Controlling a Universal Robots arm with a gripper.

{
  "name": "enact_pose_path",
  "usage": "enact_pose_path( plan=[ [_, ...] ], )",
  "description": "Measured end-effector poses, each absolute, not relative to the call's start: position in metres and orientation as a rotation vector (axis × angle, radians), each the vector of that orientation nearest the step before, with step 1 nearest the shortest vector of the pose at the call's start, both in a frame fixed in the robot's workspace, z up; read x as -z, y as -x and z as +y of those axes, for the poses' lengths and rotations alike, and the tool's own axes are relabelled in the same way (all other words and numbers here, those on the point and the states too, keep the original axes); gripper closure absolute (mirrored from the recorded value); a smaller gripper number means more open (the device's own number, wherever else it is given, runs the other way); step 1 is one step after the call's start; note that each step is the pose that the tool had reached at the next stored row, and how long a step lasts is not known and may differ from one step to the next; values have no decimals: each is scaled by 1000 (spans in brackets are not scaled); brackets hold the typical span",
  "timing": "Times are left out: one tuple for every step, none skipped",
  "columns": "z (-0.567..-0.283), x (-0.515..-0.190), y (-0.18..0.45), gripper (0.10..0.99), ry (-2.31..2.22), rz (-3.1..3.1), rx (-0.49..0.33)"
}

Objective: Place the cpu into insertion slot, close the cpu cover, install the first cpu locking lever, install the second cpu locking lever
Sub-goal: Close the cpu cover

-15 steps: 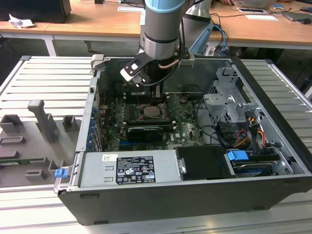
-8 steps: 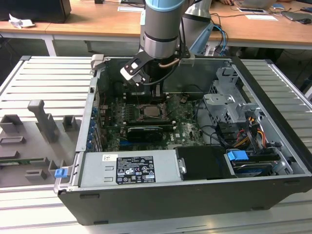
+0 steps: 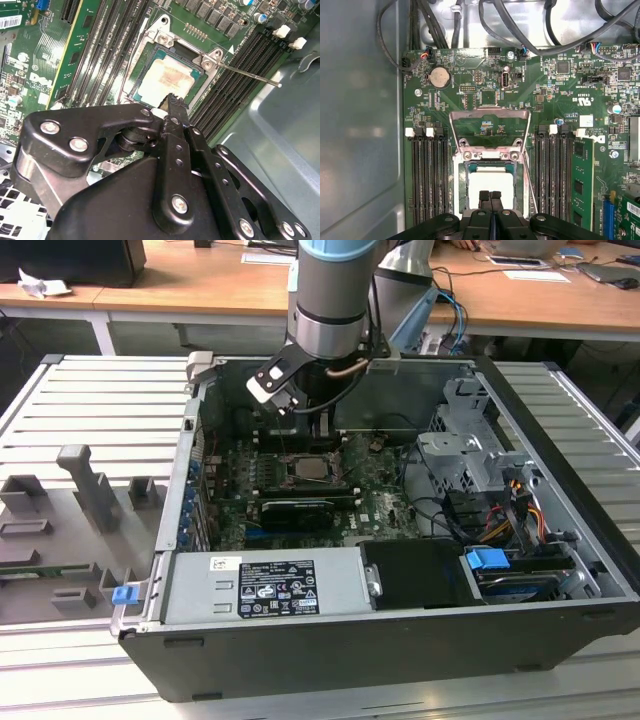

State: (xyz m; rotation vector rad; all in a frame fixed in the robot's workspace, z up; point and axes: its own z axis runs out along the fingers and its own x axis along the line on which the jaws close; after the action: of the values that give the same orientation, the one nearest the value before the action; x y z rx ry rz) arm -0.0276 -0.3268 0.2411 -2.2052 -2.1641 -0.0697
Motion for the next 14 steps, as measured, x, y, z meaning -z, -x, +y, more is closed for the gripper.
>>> enact_pose_path(
  plan=[
    [-327, -241, 28, 980, 2205, -2164, 70],
    [-327, -242, 28, 980, 2205, -2164, 70],
    [-327, -243, 28, 980, 2205, -2164, 70],
    [-327, -243, 28, 980, 2205, -2164, 70],
    [-327, -243, 28, 980, 2205, -2164, 70],
    [-327, -244, 28, 980, 2205, -2164, 70],
    [-327, -244, 28, 980, 2205, -2164, 70],
    [-327, -244, 28, 980, 2205, -2164, 70],
    [-327, -245, 28, 980, 2205, -2164, 70],
    [-327, -245, 28, 980, 2205, -2164, 70],
    [-327, -245, 28, 980, 2205, -2164, 70],
    [-327, -245, 28, 980, 2205, -2164, 70],
    [-327, -246, 28, 980, 2205, -2164, 70],
    [-327, -246, 28, 980, 2205, -2164, 70]
  ],
)
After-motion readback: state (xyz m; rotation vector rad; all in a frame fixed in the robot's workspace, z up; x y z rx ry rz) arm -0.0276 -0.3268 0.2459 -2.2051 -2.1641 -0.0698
